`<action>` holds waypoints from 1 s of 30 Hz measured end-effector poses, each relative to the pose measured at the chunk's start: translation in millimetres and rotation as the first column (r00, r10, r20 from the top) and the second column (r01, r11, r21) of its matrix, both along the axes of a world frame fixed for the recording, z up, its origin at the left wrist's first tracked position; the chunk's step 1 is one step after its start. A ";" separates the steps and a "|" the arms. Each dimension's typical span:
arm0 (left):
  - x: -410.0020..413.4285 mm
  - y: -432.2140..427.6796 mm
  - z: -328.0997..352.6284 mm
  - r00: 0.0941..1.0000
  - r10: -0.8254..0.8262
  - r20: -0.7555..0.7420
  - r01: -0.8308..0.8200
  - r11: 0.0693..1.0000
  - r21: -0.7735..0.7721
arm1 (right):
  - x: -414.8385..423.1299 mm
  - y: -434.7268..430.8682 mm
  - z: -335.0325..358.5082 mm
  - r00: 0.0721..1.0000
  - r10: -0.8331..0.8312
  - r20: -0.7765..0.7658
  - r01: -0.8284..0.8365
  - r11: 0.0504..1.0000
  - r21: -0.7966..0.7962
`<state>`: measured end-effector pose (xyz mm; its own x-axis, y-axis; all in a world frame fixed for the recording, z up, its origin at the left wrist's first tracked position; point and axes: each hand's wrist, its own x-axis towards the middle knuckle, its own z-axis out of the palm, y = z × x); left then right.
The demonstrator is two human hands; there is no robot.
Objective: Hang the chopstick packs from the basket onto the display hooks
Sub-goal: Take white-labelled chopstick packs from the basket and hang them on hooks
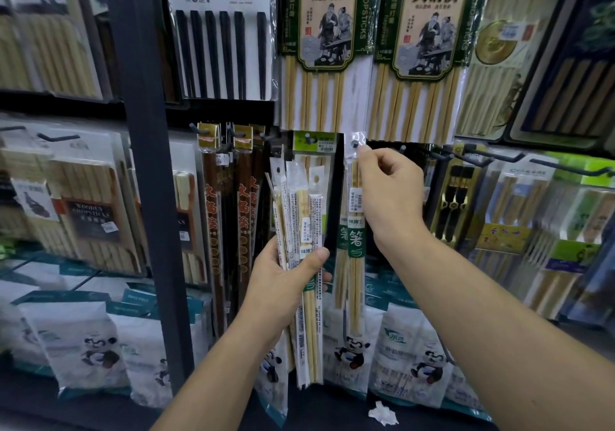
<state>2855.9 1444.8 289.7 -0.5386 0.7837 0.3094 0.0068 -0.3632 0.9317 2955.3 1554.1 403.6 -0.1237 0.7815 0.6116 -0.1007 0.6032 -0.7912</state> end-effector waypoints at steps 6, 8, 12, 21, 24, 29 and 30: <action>1.3 -3.0 3.5 0.999 -0.006 -0.036 0.006 1.000 0.021 | 1.5 7.0 -11.9 0.995 -0.048 0.092 0.052 0.998 -0.037; 1.5 -3.8 4.4 0.999 -0.008 -0.034 0.009 1.000 0.018 | 3.5 6.3 -15.6 0.993 -0.068 0.096 0.073 0.996 -0.052; 2.0 -3.7 7.1 0.999 -0.011 -0.035 0.011 1.000 0.020 | 13.0 -3.9 -23.2 0.998 -0.045 0.051 0.050 0.994 -0.097; 8.3 -5.9 11.5 0.997 -0.020 -0.081 0.025 0.998 0.063 | 13.4 -35.3 -37.2 0.969 0.185 0.163 -0.189 0.982 0.010; 8.3 -7.2 12.3 0.997 -0.022 -0.074 0.027 0.997 0.072 | 10.9 -35.4 -34.7 0.965 0.216 0.146 -0.214 0.976 -0.032; 7.9 -8.0 14.0 0.998 -0.034 -0.062 0.039 0.996 0.079 | 7.4 -34.6 -29.6 0.960 0.232 0.155 -0.228 0.973 -0.040; 8.0 -8.3 14.4 0.998 -0.034 -0.058 0.039 0.996 0.077 | 6.7 -34.6 -28.1 0.961 0.231 0.152 -0.228 0.973 -0.032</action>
